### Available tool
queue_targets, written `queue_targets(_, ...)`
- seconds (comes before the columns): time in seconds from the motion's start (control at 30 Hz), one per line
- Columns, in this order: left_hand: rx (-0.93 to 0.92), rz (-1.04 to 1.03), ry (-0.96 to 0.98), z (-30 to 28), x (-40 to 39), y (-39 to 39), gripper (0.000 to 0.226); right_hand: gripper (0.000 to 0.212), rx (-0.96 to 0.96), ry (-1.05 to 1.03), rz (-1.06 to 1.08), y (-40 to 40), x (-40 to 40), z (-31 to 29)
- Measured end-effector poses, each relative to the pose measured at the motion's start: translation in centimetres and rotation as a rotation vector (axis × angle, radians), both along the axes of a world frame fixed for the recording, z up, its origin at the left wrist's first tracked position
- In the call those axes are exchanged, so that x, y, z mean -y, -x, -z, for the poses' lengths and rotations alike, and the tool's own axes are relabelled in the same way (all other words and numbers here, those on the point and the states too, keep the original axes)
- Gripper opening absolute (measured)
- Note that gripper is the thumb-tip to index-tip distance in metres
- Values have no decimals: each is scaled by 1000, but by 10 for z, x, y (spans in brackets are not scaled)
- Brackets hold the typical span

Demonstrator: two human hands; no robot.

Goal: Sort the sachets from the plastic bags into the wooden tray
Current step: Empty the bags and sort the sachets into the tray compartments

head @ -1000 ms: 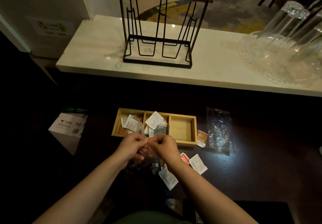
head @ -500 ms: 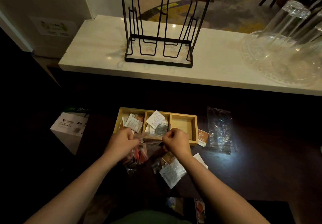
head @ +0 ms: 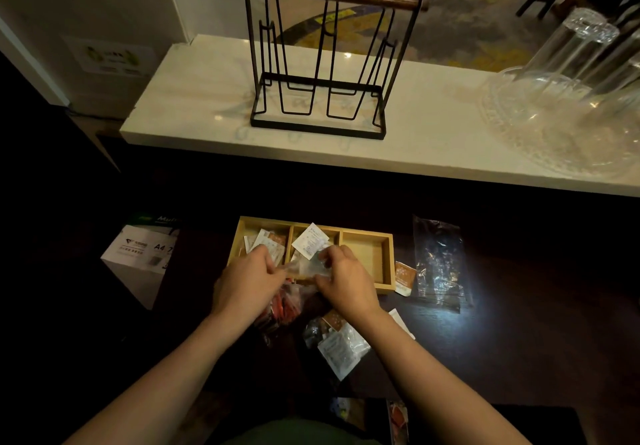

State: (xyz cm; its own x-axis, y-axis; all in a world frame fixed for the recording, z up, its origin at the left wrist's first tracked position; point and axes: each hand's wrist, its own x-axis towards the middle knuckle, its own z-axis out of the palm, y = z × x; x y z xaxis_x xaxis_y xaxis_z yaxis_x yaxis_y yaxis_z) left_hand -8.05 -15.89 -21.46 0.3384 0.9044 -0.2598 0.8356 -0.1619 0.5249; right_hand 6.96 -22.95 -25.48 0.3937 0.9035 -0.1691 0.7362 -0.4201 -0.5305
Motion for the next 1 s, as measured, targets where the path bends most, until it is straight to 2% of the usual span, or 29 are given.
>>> queue_targets(0.07, -3, 0, -15, 0, -2, -2, 17, 12, 39, -58, -21, -1, -4, 1)
queue_targets(0.17, 22, -27, 2, 4, -5, 1, 16, 13, 19, -12, 67, -11, -8, 7)
queue_targets(0.23, 41, -33, 25, 6, -4, 2, 15, 13, 62, -16, 49, -14, -7, 5)
queue_targets(0.33, 82, -38, 31, 11, -4, 1, 14, 27, 96, -184, -161, -5, -4, -9)
queue_targets(0.43, 160, -15, 59, 13, -3, -2, 15, 47, 23, -125, -393, 14, -4, -17)
queue_targets(0.5, 215, 23, 62, 14, -2, -1, 17, 42, 120, -116, -403, 20, -8, -8)
queue_targets(0.57, 294, 43, 51, 17, -1, 5, 17, 26, 160, -158, -360, 23, -13, -5)
queue_targets(0.67, 396, -146, 96, 35, -6, 20, 19, 22, 37, -197, -358, 23, -20, -10)
queue_targets(0.73, 408, -343, 299, 55, -11, 32, 24, 18, -50, -244, -388, 24, -22, -20)
queue_targets(0.83, 455, -527, 784, 75, -3, 50, 50, 14, -173, -343, -450, 26, -25, -39)
queue_targets(0.93, 716, -585, 1146, 79, 10, 54, 66, 17, -264, -424, -441, 22, -33, -62)
queue_targets(1.0, 893, -593, 1213, 74, 12, 50, 63, 17, -306, -459, -400, 14, -37, -70)
